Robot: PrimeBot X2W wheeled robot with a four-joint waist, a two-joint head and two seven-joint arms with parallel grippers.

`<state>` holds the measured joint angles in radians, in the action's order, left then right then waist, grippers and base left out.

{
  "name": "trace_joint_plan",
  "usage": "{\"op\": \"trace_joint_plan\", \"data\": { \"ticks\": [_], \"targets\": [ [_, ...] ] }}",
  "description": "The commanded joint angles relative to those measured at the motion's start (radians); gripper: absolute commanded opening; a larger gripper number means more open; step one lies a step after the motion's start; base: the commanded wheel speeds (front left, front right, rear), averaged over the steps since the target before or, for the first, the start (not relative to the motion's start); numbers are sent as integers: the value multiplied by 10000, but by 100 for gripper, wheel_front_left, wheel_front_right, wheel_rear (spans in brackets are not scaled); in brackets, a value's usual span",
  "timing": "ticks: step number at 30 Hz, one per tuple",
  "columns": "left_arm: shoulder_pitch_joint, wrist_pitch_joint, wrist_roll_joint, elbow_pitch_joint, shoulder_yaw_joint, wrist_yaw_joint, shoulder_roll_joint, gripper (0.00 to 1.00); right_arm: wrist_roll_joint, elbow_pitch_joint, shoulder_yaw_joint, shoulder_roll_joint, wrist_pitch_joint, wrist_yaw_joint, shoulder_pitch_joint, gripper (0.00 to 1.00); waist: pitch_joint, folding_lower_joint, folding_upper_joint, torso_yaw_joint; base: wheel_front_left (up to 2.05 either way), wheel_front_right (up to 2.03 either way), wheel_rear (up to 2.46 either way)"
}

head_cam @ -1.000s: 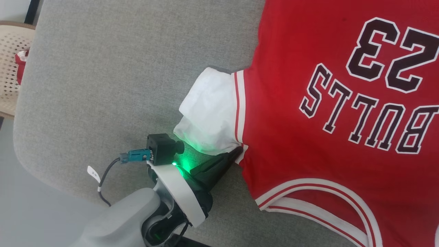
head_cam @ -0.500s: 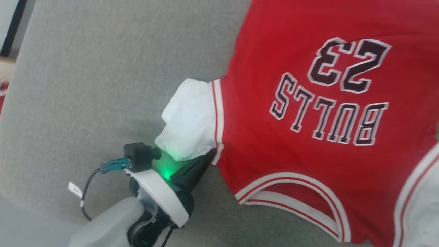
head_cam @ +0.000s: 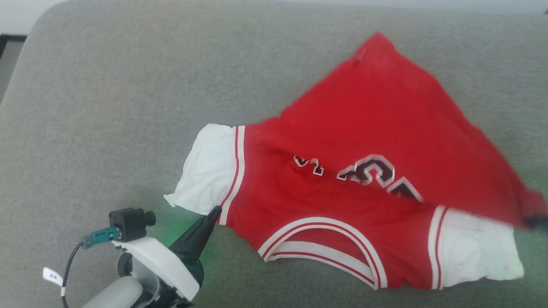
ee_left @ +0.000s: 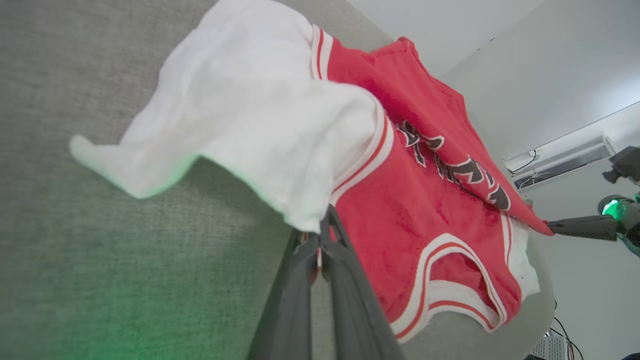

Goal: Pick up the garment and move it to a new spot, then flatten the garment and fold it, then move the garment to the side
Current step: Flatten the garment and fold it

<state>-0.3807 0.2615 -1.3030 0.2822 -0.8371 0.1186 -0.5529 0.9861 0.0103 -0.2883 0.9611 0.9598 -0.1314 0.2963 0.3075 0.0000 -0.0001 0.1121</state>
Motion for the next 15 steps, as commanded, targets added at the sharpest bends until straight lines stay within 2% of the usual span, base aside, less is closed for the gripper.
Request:
{"op": "trace_joint_plan", "data": {
  "ticks": [1,9,15],
  "targets": [
    [216,42,-44,-108,105,-62,-23,0,33,271,17,-69,-82,17,-569,0,-250,0,1,-251,0,0,0],
    [720,44,19,-529,381,-222,-153,0,-450,1721,147,-579,231,17,-3251,0,-398,0,1,-440,0,0,0],
    [845,45,21,-669,453,-278,-196,0,-832,2143,75,-1136,317,17,-3950,0,-454,0,1,-509,0,0,0]
  ]
}}
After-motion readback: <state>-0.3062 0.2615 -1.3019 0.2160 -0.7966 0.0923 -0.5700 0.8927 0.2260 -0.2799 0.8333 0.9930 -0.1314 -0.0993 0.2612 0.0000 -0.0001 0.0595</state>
